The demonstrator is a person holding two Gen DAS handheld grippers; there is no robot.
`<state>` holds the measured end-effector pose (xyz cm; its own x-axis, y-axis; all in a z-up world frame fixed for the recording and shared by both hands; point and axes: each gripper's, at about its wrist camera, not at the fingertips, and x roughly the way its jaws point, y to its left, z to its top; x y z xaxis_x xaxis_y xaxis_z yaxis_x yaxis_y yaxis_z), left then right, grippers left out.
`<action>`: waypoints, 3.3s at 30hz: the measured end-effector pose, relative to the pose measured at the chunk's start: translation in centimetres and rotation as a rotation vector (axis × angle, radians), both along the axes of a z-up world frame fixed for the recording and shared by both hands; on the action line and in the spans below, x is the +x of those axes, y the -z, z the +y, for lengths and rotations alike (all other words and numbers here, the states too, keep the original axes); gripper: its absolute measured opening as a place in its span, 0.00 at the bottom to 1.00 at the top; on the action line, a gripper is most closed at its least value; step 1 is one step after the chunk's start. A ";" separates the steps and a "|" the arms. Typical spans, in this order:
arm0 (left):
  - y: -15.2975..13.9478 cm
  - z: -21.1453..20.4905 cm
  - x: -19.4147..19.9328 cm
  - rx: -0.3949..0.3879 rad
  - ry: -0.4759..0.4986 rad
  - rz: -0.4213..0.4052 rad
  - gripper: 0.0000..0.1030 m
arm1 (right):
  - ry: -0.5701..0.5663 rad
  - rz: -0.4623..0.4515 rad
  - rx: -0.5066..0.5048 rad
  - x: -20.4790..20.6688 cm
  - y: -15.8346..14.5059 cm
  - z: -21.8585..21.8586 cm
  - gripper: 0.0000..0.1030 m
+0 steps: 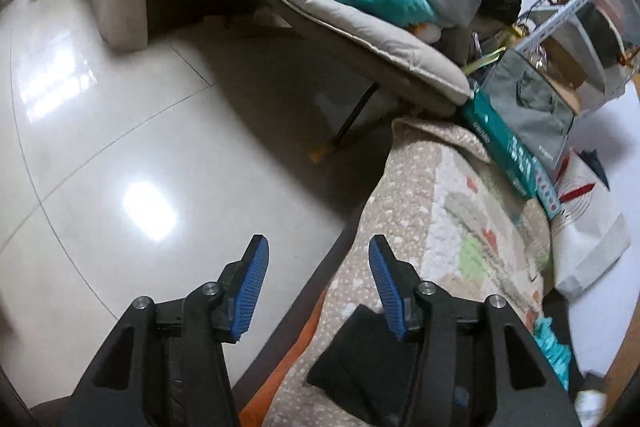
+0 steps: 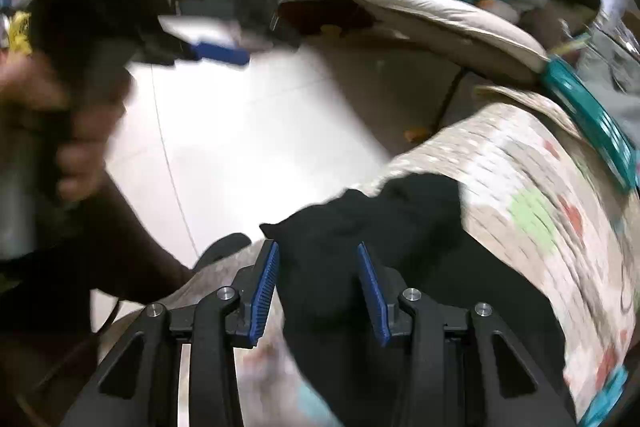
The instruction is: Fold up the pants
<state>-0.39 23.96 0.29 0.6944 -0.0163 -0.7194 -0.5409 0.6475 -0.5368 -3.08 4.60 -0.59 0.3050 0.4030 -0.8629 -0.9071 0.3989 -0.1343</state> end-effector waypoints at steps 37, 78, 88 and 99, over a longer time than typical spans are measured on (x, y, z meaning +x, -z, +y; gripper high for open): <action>1.0 -1.7 0.7 0.021 0.051 0.041 0.52 | 0.731 0.106 0.187 9.9 -2.0 -23.7 0.52; 5.9 -6.4 2.4 -0.018 0.185 0.187 0.52 | 0.888 -0.029 0.157 11.5 -2.9 -29.4 0.58; 2.9 -5.2 -5.3 -0.026 0.088 0.036 0.59 | 0.596 -0.060 0.167 7.1 -4.3 -22.2 0.62; 8.8 -8.8 -4.2 -0.267 0.216 -0.017 0.61 | 0.334 0.089 0.097 7.4 -1.9 -12.3 0.65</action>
